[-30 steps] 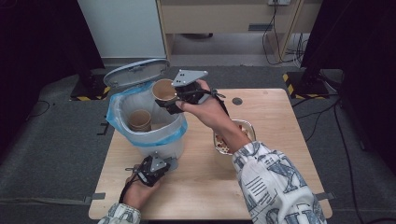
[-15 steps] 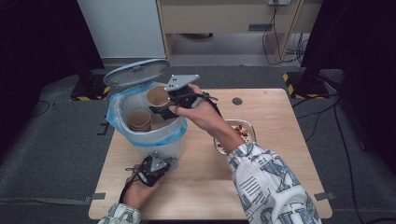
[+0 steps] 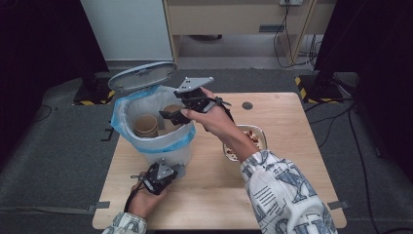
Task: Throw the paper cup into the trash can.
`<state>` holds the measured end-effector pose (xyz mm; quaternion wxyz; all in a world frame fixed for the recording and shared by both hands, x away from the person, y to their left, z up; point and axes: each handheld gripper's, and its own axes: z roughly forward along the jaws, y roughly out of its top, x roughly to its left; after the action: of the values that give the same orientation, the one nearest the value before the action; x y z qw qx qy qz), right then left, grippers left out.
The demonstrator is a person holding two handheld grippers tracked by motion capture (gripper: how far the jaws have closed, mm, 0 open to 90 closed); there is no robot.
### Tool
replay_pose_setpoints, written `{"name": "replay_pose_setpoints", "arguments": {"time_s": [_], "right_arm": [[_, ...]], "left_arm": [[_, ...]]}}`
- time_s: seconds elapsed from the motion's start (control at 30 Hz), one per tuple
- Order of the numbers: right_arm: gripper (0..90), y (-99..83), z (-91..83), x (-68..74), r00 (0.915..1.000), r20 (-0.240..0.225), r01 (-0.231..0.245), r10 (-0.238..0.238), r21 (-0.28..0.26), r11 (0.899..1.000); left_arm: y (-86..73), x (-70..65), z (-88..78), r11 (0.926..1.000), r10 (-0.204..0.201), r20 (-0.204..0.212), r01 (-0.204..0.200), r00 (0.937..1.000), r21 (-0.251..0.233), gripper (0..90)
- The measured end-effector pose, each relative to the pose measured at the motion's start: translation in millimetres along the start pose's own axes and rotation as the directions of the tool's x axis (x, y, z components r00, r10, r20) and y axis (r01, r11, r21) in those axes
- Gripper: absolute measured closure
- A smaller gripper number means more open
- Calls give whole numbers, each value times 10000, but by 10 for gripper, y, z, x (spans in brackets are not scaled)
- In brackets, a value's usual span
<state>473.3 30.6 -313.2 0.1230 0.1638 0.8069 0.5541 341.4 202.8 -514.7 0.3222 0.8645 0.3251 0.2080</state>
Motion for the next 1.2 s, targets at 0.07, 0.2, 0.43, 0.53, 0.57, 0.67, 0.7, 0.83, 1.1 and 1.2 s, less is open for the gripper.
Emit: {"name": "replay_pose_setpoints", "arguments": {"time_s": [0.07, 0.2, 0.43, 0.53, 0.57, 0.67, 0.7, 0.83, 1.1, 1.2], "right_arm": [[141, -20, -23, -19, 10000, 84, -36, 36, -31, 10000], [143, -46, -57, -40, 9999, 89, -74, 75, -24, 10000], [143, -90, -146, -71, 9999, 133, -89, 89, -43, 10000], [143, -109, -193, -89, 9998, 153, -121, 122, -43, 9999], [143, -113, -208, -94, 9998, 154, -123, 123, -47, 9999], [143, -119, -257, -112, 9996, 202, -170, 172, -113, 9998], [143, -121, -276, -120, 9996, 245, -145, 147, -104, 9998], [142, -128, -357, -155, 9990, 419, -168, 174, -166, 9997], [140, -189, -519, -269, 9950, 958, -256, 269, -140, 9996], [136, -228, -572, -313, 9919, 1237, -282, 291, -93, 9996]], "left_arm": [[0, 0, 0, 10000, 1, -3, -1, 10000, -2, 899], [0, 1, -1, 10000, 4, 2, -4, 10000, 13, 899], [0, 0, 0, 10000, 8, -2, -8, 10000, 1, 899], [0, -1, 0, 10000, 0, -8, 0, 10000, -1, 899], [0, -2, 0, 10000, 6, -10, -6, 10000, 2, 899], [0, -1, 0, 10000, 3, -12, -3, 10000, 1, 899], [0, -1, 0, 10000, 3, -10, -3, 10000, 2, 899], [0, -1, 0, 10000, 16, -9, -16, 10000, 3, 899], [-1, -1, 1, 10000, -7, 2, 7, 10000, -6, 899], [0, -2, 1, 10000, 1, 4, -1, 10000, -5, 899]]}}
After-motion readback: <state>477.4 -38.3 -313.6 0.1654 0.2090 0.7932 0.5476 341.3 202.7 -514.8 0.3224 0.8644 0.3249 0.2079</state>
